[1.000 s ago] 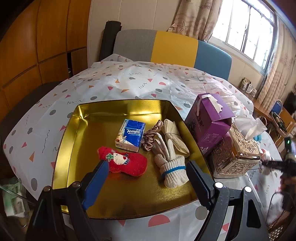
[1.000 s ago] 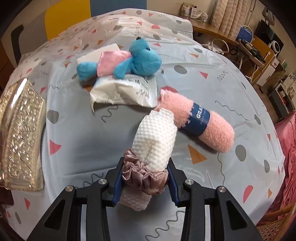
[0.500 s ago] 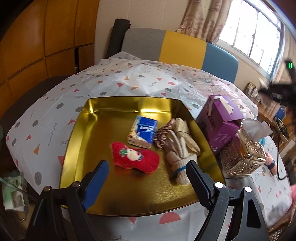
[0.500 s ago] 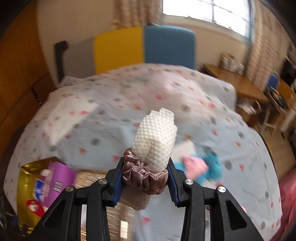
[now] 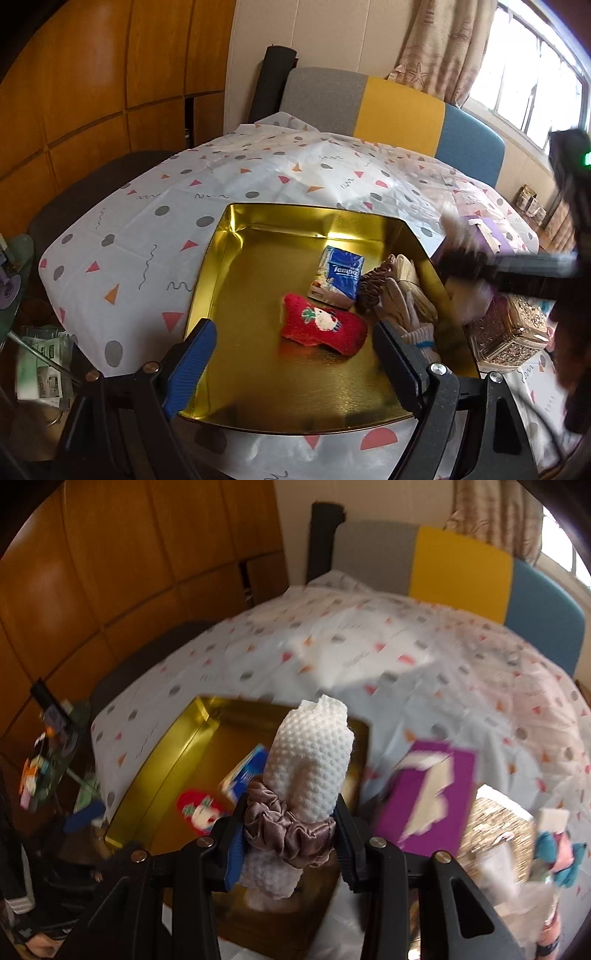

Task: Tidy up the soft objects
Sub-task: 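Carry the white towel into the gold tray and open the right tool, then move both tools back over the remaining soft items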

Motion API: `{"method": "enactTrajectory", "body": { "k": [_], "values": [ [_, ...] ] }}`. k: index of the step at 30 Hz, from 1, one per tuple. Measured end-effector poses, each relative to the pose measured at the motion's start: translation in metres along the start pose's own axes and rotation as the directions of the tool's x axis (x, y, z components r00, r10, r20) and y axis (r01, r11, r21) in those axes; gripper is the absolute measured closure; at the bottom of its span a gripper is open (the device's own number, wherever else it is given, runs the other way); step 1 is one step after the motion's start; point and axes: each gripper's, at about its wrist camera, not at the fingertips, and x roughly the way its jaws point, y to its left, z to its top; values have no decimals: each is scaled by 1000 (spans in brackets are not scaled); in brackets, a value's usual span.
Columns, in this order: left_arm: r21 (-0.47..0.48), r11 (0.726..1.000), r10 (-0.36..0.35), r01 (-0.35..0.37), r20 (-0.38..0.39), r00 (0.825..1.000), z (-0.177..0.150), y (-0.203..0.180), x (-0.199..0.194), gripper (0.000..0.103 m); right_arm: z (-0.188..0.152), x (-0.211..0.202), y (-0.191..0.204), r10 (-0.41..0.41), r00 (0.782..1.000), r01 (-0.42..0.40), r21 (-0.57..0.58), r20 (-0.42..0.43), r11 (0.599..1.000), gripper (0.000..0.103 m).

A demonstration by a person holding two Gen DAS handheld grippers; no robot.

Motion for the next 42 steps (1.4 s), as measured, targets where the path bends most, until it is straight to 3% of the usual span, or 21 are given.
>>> {"method": "enactTrajectory", "body": {
  "k": [8,15,17,24,29,42],
  "values": [
    [-8,1000,-3,3,-8,1000,0,2,2,16,-33,34,30,42,993,-47,-39,-113,998,61],
    [-22,1000,4,-4,-29,1000,-2,6,8,15,-38,44,29,30,992,-31,-6,-121,999,51],
    [-23,1000,5,-6,-29,1000,-3,6,8,15,-37,44,28,37,993,-37,4,-111,999,41],
    [-4,1000,14,-14,-11,1000,-2,2,4,15,-36,30,27,22,998,-21,8,-56,1000,40],
    [14,1000,17,-17,-2,1000,0,-2,1,15,-43,4,23,-61,998,61,0,23,998,40],
    [79,997,4,-5,10,1000,1,-23,-8,15,-68,-79,-52,-225,957,195,166,185,967,40]
  ]
}}
